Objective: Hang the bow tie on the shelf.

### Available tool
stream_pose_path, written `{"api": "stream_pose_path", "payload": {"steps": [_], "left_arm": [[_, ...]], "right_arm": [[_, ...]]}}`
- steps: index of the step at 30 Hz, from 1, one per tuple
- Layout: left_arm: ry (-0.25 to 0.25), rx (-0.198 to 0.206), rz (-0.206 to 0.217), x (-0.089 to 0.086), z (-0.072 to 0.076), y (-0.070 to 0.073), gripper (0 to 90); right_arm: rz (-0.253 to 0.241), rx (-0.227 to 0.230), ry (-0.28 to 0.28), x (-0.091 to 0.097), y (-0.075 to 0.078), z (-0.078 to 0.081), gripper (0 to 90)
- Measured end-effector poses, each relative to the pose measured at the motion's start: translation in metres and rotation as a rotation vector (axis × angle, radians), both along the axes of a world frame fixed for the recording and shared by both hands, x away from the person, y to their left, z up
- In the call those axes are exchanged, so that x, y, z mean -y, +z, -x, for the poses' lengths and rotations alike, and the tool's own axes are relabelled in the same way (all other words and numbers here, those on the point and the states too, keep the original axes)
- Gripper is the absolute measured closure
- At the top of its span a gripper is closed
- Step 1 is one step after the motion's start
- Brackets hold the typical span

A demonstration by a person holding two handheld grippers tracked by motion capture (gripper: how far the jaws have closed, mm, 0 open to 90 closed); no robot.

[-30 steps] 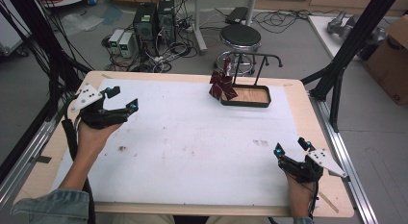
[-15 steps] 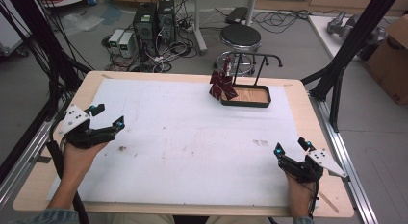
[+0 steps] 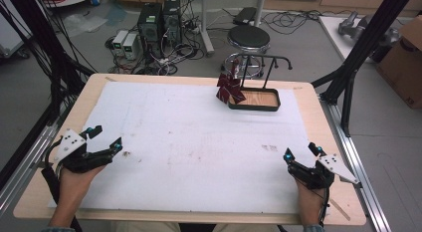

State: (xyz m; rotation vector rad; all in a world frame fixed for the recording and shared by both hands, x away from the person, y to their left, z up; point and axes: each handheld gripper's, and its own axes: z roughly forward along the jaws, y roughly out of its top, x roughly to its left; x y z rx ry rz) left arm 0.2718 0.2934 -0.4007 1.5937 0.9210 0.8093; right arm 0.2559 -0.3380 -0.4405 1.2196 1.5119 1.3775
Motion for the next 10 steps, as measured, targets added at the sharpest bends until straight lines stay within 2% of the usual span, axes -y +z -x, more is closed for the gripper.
{"api": "stream_pose_path", "payload": {"steps": [4,10], "left_arm": [[0.016,-0.018,0.006,-0.003,0.005,-0.011,20.0],[0.025,-0.034,0.009,-0.004,0.008,-0.018,20.0]], "right_arm": [[-0.001,0.0,0.0,0.0,0.0,0.0,11.2],[0.0,0.001,-0.003,0.0,0.0,0.0,11.2]]}}
